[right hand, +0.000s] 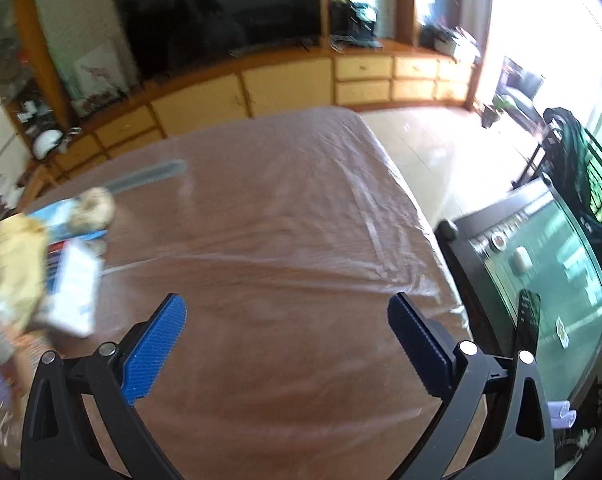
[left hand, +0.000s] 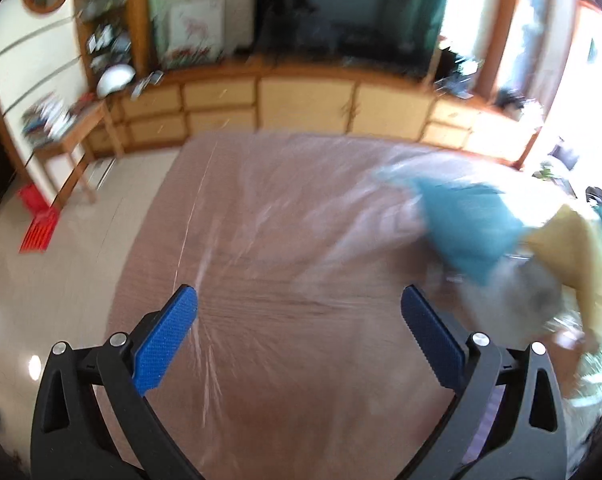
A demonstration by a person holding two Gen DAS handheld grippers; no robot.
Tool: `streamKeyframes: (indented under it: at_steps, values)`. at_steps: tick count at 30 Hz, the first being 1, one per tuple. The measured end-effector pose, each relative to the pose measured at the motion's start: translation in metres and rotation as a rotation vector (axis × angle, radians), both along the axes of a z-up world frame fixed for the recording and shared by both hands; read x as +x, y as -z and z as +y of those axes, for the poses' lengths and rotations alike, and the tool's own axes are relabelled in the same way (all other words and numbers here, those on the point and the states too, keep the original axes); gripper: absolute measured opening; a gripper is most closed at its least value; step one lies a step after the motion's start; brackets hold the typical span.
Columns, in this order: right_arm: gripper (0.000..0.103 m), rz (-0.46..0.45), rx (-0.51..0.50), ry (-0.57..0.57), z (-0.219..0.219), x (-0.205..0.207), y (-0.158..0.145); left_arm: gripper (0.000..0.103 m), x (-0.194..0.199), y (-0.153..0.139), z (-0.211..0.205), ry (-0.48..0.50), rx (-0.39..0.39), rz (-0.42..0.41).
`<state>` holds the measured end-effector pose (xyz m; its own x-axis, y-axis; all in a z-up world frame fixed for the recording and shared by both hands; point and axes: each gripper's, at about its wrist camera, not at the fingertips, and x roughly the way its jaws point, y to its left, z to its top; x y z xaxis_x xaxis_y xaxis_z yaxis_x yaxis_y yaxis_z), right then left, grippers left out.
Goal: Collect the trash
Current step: 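Grasp the yellow lid with the right gripper while the left gripper grasps the white mesh roller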
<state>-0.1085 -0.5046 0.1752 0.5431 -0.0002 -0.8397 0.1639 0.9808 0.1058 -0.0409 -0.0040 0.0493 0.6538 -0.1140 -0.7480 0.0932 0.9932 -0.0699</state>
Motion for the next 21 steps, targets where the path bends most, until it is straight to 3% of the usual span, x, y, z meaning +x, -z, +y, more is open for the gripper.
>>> streamKeyframes:
  at_steps: [3,6,11,18,21]
  values:
    - [0.099,-0.069,0.001,-0.143,0.041,-0.039,-0.025,0.101,-0.038,-0.024,-0.008,0.127,-0.051,-0.059]
    - [0.099,-0.106,-0.037,-0.297,0.084,-0.074,-0.042,0.102,-0.064,-0.036,-0.021,0.211,-0.035,-0.088]
    - [0.099,-0.1,0.018,-0.467,0.143,-0.112,-0.037,0.102,-0.09,-0.037,-0.046,0.322,-0.061,-0.077]
    - [0.097,-0.064,0.043,-0.568,0.191,-0.128,-0.017,0.101,-0.102,-0.022,-0.075,0.426,-0.108,-0.026]
    - [0.091,-0.055,0.036,-0.605,0.205,-0.129,-0.013,0.093,-0.097,-0.019,-0.082,0.465,-0.103,-0.009]
